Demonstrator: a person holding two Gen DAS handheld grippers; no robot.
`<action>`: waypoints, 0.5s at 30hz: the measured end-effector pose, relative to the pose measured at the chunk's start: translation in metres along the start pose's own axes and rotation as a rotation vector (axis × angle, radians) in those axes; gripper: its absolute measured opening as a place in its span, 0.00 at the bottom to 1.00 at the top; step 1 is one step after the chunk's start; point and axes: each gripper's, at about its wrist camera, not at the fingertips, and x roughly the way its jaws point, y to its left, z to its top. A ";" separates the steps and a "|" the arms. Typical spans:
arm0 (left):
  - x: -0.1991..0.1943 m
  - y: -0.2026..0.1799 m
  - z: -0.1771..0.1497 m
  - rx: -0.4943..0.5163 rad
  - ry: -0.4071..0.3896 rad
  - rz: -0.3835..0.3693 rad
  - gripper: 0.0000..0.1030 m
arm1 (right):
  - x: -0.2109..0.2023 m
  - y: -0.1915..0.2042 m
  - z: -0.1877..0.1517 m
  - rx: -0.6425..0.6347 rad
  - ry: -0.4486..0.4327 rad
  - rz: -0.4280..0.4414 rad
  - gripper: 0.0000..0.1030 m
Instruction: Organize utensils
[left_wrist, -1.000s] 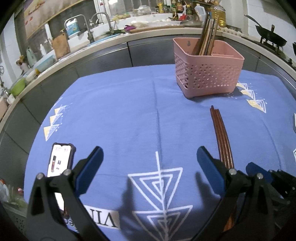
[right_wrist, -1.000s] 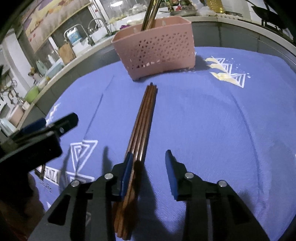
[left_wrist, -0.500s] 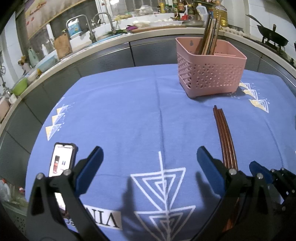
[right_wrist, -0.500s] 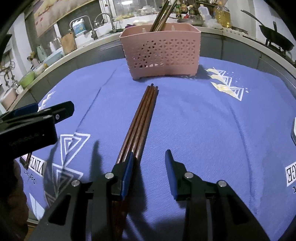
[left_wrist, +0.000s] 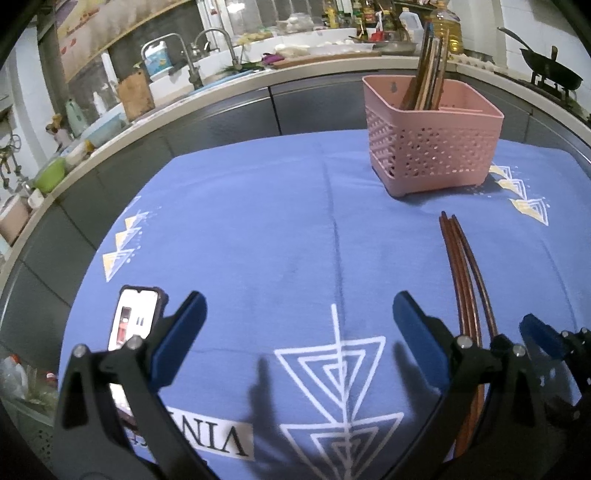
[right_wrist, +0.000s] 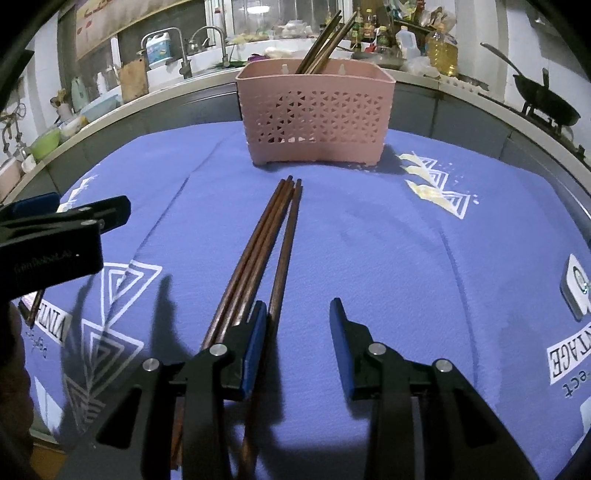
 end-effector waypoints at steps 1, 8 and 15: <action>0.000 0.000 0.000 0.000 0.000 0.002 0.94 | 0.000 -0.001 0.000 -0.001 -0.001 -0.003 0.35; 0.002 0.001 -0.001 0.001 0.002 0.012 0.94 | 0.001 -0.012 0.002 0.009 -0.013 -0.037 0.34; 0.006 0.002 -0.001 0.003 0.007 0.018 0.94 | 0.001 -0.012 0.001 -0.029 -0.016 -0.052 0.15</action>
